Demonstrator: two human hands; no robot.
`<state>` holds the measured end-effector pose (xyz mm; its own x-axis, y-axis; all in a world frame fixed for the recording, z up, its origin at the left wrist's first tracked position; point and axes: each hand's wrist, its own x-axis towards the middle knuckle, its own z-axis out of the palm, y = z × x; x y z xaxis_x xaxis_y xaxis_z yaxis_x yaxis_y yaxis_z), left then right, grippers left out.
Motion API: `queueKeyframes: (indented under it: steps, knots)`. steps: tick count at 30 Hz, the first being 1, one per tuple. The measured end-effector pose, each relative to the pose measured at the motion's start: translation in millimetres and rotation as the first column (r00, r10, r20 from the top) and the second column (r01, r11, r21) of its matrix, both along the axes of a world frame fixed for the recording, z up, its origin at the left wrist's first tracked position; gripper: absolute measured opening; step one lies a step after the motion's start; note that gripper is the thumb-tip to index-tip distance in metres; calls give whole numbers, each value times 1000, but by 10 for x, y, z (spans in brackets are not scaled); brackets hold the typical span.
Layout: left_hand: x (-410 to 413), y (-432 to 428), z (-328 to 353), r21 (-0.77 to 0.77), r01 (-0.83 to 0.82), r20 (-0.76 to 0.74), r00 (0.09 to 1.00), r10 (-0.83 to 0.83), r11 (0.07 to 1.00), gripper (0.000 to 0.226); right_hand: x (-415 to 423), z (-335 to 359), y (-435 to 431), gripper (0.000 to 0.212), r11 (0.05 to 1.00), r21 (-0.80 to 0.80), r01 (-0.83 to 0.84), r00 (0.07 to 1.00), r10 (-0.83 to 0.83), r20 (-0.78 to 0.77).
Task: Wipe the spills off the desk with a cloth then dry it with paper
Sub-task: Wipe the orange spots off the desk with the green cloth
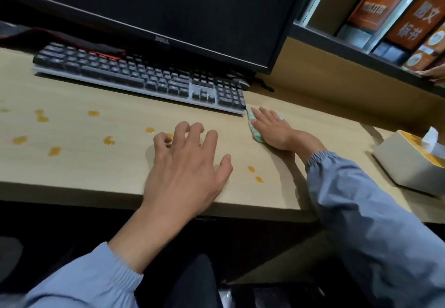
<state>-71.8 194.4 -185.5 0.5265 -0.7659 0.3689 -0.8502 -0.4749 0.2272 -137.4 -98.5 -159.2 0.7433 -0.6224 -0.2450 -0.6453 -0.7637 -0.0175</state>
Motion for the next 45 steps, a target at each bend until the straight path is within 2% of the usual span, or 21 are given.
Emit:
queueKeyframes:
  steps: [4,8,13,29,45]
  knots:
    - [10,-31,-19,-9,-4,-9,1000,4,1000,51,376,-13,-350,59,999,-47,6,1000,-7,-30]
    - [7,-25,-23,-13,-8,-13,1000,8,1000,51,586,45,-453,59,998,-17,57,998,-57,23]
    - [9,-35,-16,-3,-7,-12,1000,7,1000,51,669,60,-465,59,997,-9,75,997,-75,21]
    - [-26,11,-1,-4,1,-19,1000,-2,1000,55,-135,46,342,56,1000,16,15,999,-15,38]
    - [-30,35,30,32,22,-36,999,-21,999,54,-998,-88,1220,57,999,-36,17,999,-15,38]
